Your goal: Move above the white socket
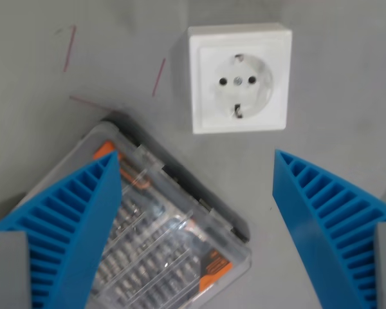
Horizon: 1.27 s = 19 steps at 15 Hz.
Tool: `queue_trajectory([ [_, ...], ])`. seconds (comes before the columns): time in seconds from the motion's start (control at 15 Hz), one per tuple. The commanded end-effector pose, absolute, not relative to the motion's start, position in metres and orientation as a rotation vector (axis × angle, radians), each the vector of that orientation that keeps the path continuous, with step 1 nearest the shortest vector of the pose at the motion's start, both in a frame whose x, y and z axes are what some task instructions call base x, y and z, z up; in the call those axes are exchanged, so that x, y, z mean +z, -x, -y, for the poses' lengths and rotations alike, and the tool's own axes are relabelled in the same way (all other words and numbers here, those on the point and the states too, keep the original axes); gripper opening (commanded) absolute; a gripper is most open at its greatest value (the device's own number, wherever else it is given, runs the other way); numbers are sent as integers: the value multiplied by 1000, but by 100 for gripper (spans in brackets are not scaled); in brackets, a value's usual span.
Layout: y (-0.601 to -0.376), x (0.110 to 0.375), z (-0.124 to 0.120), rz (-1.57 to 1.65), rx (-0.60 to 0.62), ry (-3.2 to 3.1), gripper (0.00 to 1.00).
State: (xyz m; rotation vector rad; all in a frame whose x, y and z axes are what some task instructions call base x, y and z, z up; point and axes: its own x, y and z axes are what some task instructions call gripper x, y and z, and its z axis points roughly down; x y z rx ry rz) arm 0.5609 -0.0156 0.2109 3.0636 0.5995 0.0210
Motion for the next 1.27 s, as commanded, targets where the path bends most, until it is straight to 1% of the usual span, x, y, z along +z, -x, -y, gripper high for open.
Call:
queue_trajectory([
  [0.07, -574, 204, 23, -663, 22, -3041, 100],
  [0.67, -596, 183, 33, -666, 12, -3049, 100],
  [1.27, -601, 177, 37, -668, 20, -3054, 100],
])
